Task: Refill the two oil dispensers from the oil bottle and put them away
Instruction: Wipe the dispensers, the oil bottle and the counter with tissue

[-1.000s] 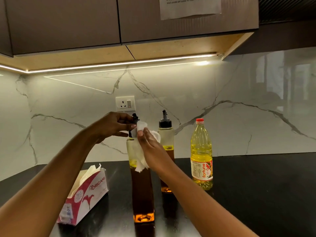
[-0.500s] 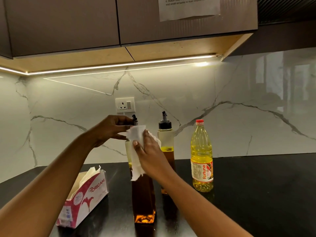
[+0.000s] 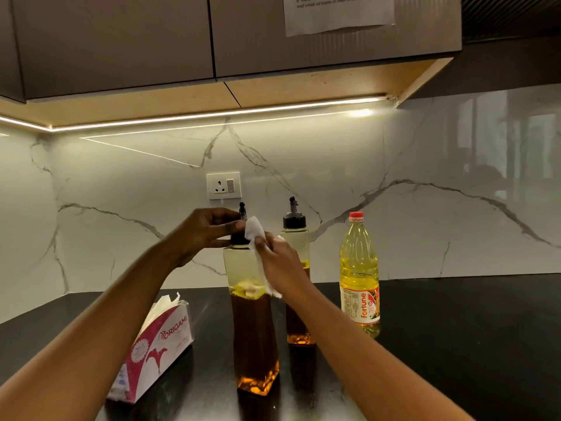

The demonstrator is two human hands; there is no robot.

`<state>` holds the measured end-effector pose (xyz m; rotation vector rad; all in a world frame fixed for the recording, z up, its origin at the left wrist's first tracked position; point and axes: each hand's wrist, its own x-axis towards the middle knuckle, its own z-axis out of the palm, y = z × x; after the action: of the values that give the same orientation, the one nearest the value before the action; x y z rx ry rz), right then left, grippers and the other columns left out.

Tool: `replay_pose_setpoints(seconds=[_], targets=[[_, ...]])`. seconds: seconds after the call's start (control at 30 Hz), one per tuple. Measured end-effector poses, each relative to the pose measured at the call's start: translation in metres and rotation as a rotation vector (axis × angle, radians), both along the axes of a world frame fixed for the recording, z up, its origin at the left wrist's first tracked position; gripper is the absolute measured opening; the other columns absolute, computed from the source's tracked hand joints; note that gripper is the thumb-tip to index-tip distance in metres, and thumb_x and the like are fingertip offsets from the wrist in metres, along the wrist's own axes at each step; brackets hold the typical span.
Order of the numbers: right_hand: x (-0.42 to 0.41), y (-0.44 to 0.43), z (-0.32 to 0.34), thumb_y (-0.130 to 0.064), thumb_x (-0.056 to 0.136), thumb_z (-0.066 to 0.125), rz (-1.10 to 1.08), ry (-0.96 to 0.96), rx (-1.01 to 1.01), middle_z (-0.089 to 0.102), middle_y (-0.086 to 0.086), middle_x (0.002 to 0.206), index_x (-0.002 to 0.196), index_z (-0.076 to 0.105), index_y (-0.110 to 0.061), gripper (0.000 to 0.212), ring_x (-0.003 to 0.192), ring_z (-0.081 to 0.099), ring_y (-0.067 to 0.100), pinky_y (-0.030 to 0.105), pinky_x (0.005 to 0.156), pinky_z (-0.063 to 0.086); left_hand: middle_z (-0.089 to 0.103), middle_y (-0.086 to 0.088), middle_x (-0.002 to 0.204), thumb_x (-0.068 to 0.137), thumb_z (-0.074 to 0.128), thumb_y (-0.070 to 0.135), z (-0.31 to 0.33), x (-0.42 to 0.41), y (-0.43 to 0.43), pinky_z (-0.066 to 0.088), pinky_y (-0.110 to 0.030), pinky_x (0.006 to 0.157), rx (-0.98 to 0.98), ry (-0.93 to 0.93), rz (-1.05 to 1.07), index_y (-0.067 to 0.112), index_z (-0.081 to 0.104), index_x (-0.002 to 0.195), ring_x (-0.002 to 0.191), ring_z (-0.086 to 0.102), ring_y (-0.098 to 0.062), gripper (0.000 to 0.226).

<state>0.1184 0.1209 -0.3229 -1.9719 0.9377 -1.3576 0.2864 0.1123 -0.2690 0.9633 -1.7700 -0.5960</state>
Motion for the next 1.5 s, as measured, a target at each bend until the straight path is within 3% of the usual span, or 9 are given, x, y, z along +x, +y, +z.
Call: replay_pose_setpoints(seconds=[0.1, 0.33, 0.53, 0.77, 0.87, 0.97, 1.17, 1.33, 1.5], targets=[[0.000, -0.012, 0.011, -0.037, 0.102, 0.033, 0.047, -0.126, 0.243, 0.054, 0.005, 0.095, 0.126, 0.055, -0.009, 0.043, 0.074, 0.048, 0.010, 0.024, 0.067, 0.039, 0.071, -0.001, 0.091, 0.081, 0.069, 0.015, 0.000, -0.009, -0.004, 0.056, -0.017, 0.064, -0.054, 0.011, 0.060, 0.015, 0.067, 0.096, 0.079, 0.071, -0.006, 0.015], [-0.008, 0.004, -0.017, -0.031, 0.101, 0.038, -0.110, -0.016, -0.144, 0.062, 0.005, 0.117, 0.137, 0.046, -0.017, 0.040, 0.083, 0.054, -0.001, 0.000, 0.058, 0.039, 0.072, 0.006, 0.089, 0.082, 0.065, 0.011, 0.012, -0.003, -0.003, 0.055, -0.015, 0.066, 0.017, -0.088, 0.010, 0.020, 0.068, 0.095, 0.083, 0.068, -0.009, 0.016], [-0.002, -0.014, 0.014, -0.038, 0.101, 0.034, 0.189, -0.239, 0.353, 0.055, 0.003, 0.087, 0.114, 0.057, -0.013, 0.037, 0.075, 0.052, 0.014, 0.024, 0.068, 0.044, 0.069, -0.004, 0.102, 0.082, 0.066, 0.013, 0.016, -0.001, -0.004, 0.056, -0.023, 0.076, 0.039, -0.149, 0.017, 0.019, 0.067, 0.098, 0.092, 0.066, -0.014, 0.017], [-0.004, 0.016, -0.017, -0.033, 0.102, 0.031, -0.040, -0.033, -0.161, 0.054, -0.008, 0.090, 0.135, 0.043, -0.023, 0.037, 0.067, 0.049, -0.006, 0.004, 0.053, 0.039, 0.074, 0.012, 0.094, 0.085, 0.065, 0.016, 0.011, 0.008, -0.009, 0.055, -0.020, 0.075, 0.062, -0.139, -0.071, 0.030, 0.072, 0.097, 0.094, 0.067, -0.012, 0.020], [-0.002, -0.006, 0.005, -0.036, 0.102, 0.030, 0.030, -0.067, 0.094, 0.053, -0.004, 0.081, 0.125, 0.053, -0.013, 0.040, 0.069, 0.048, 0.005, 0.015, 0.060, 0.038, 0.075, 0.005, 0.098, 0.061, 0.084, 0.043, 0.008, 0.010, -0.008, 0.055, -0.019, 0.075, 0.098, -0.045, -0.156, 0.028, 0.076, 0.095, 0.094, 0.069, -0.012, 0.038], [0.003, -0.015, 0.017, -0.038, 0.101, 0.032, 0.137, -0.185, 0.326, 0.054, 0.004, 0.086, 0.119, 0.056, -0.012, 0.040, 0.075, 0.049, 0.014, 0.028, 0.071, 0.040, 0.075, 0.009, 0.094, 0.085, 0.062, 0.011, 0.008, 0.010, -0.011, 0.055, -0.020, 0.079, 0.051, -0.075, -0.105, 0.018, 0.066, 0.104, 0.096, 0.067, -0.014, 0.021], [0.002, 0.004, -0.019, -0.030, 0.102, 0.033, -0.013, -0.072, -0.200, 0.057, 0.001, 0.119, 0.145, 0.032, -0.026, 0.044, 0.100, 0.055, 0.008, 0.008, 0.078, 0.043, 0.073, 0.011, 0.095, 0.092, 0.049, -0.004, 0.007, 0.006, -0.005, 0.055, -0.019, 0.077, 0.033, -0.123, -0.060, 0.020, 0.062, 0.110, 0.092, 0.068, -0.006, 0.032], [-0.004, -0.021, 0.007, -0.035, 0.102, 0.028, -0.010, -0.003, -0.009, 0.056, 0.001, 0.077, 0.114, 0.060, -0.012, 0.041, 0.063, 0.048, 0.006, 0.010, 0.048, 0.034, 0.069, 0.008, 0.102, 0.090, 0.060, 0.016, 0.006, -0.005, 0.003, 0.051, -0.022, 0.080, -0.041, -0.189, 0.065, 0.027, 0.064, 0.104, 0.095, 0.064, -0.009, 0.019], [0.001, -0.015, -0.010, -0.030, 0.102, 0.031, -0.112, -0.017, -0.151, 0.055, -0.001, 0.092, 0.116, 0.055, -0.009, 0.035, 0.078, 0.053, 0.009, 0.008, 0.062, 0.038, 0.069, 0.006, 0.086, 0.082, 0.070, 0.021, 0.010, -0.018, 0.005, 0.051, -0.011, 0.061, -0.144, -0.152, 0.205, 0.021, 0.069, 0.098, 0.072, 0.067, -0.003, 0.016]])
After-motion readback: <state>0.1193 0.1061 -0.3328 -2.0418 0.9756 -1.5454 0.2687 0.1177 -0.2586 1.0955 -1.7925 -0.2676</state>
